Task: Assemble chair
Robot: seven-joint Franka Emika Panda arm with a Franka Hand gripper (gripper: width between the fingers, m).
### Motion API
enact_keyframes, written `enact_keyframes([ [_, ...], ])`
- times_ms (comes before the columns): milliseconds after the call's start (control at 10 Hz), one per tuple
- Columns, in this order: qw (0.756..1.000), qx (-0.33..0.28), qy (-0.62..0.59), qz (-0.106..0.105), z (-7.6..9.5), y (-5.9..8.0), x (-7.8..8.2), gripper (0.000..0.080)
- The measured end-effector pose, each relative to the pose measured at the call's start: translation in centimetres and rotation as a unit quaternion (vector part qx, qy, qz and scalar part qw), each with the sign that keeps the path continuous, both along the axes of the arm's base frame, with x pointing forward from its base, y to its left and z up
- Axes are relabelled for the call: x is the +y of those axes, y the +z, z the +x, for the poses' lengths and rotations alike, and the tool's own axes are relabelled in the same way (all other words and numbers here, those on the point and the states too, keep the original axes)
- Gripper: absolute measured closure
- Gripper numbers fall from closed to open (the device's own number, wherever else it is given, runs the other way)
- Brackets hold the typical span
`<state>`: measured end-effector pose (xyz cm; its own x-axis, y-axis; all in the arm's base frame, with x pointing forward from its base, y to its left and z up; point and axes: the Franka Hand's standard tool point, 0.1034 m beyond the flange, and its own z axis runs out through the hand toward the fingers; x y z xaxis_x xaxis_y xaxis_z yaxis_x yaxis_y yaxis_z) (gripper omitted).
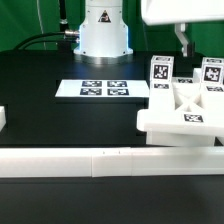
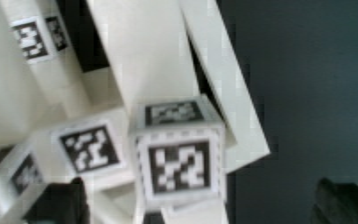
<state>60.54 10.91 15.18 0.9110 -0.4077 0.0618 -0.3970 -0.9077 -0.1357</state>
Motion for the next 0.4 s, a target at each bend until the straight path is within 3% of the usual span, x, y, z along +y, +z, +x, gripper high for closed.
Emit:
enact_keyframes([
  [400, 1.000, -0.001, 0.000, -0.001, -0.02, -0.44, 0.04, 0.0150],
])
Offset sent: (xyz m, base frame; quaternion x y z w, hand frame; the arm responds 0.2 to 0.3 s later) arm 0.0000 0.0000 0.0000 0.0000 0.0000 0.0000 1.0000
